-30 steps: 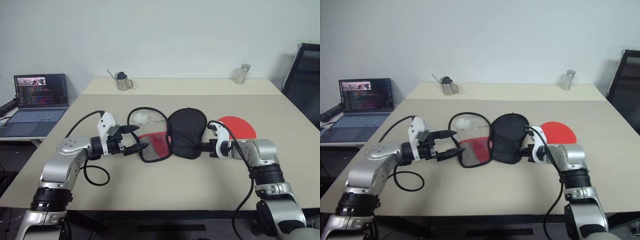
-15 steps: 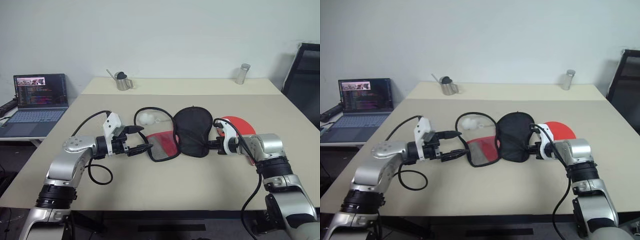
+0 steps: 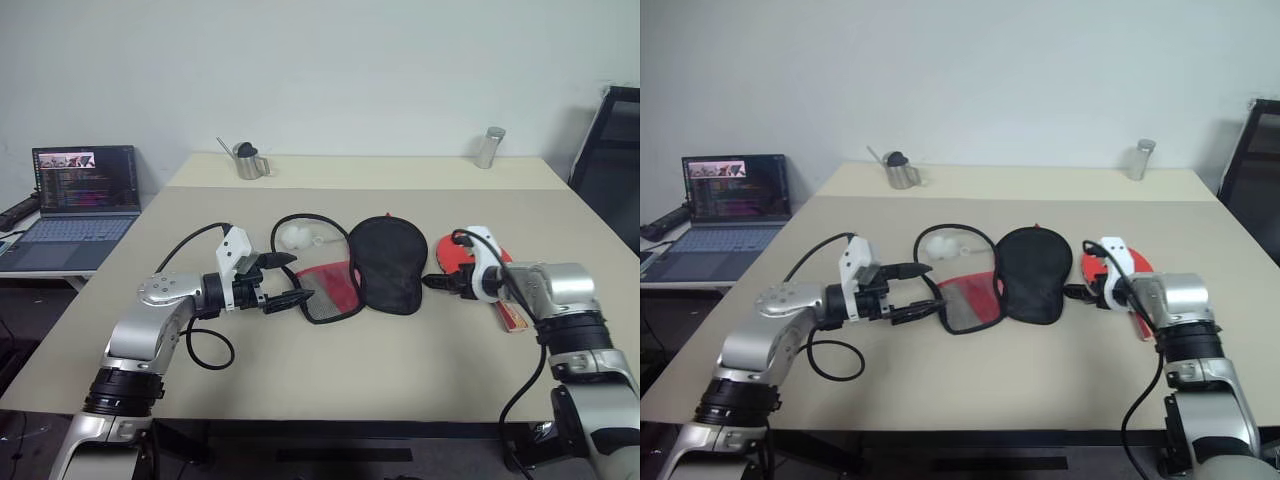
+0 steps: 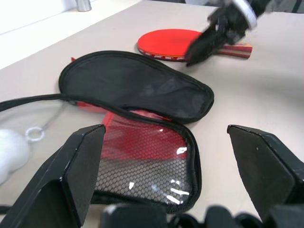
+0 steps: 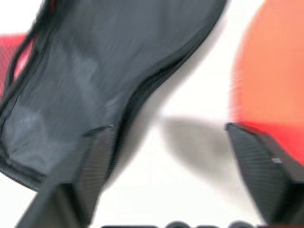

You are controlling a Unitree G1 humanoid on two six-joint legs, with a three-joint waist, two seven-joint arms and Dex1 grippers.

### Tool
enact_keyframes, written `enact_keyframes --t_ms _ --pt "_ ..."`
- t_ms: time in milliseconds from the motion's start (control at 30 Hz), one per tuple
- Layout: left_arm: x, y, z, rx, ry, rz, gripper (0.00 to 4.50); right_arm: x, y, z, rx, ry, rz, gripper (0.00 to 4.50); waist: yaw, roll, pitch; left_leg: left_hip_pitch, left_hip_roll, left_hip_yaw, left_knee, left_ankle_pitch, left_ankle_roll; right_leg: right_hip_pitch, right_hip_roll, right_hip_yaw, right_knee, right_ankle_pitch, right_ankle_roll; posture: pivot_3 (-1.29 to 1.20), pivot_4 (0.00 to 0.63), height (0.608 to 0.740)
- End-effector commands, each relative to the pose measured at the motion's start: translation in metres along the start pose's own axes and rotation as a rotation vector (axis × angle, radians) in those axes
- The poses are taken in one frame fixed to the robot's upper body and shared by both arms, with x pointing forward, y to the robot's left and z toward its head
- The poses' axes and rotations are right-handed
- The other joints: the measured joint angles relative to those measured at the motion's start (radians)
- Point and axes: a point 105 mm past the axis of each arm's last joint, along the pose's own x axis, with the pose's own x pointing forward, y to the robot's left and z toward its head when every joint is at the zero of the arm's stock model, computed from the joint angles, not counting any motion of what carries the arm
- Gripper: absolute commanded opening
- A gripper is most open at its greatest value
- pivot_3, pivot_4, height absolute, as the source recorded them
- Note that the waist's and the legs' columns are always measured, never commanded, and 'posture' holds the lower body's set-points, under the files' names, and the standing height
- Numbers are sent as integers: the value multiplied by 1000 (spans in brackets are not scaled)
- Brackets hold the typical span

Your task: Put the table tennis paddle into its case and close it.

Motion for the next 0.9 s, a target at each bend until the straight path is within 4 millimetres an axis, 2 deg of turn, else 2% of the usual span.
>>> enact_keyframes --t_ms 33,200,300,500,900 --pt "3 -1 20 65 -53 -9 4500 -22 -2 19 -42 -122 -6 4491 0 0 0 -1 0 0 0 0 0 -1 0 0 0 0 0 0 150 740" --pt "8 -4 23 76 -59 -41 4500 -43 -31 16 -51 -185 -157 4491 -2 0 0 -2 0 0 1 0 0 -2 0 0 1 0 0 0 150 740" --pt "10 -3 25 80 -65 -51 4500 -55 -54 5 -32 -195 -278 4491 -1 0 0 -3 0 0 1 0 0 -2 0 0 1 0 0 0 150 740" --pt "14 -2 24 88 -63 -69 4500 -59 -76 -19 -24 -157 -388 4491 -5 0 0 -3 0 1 1 0 0 -2 0 1 2 0 0 0 150 740" --pt "13 1 24 102 -55 -66 4500 -42 -65 -40 16 -93 -316 4491 -4 0 0 -3 0 1 3 0 0 -2 1 1 2 0 0 0 150 740"
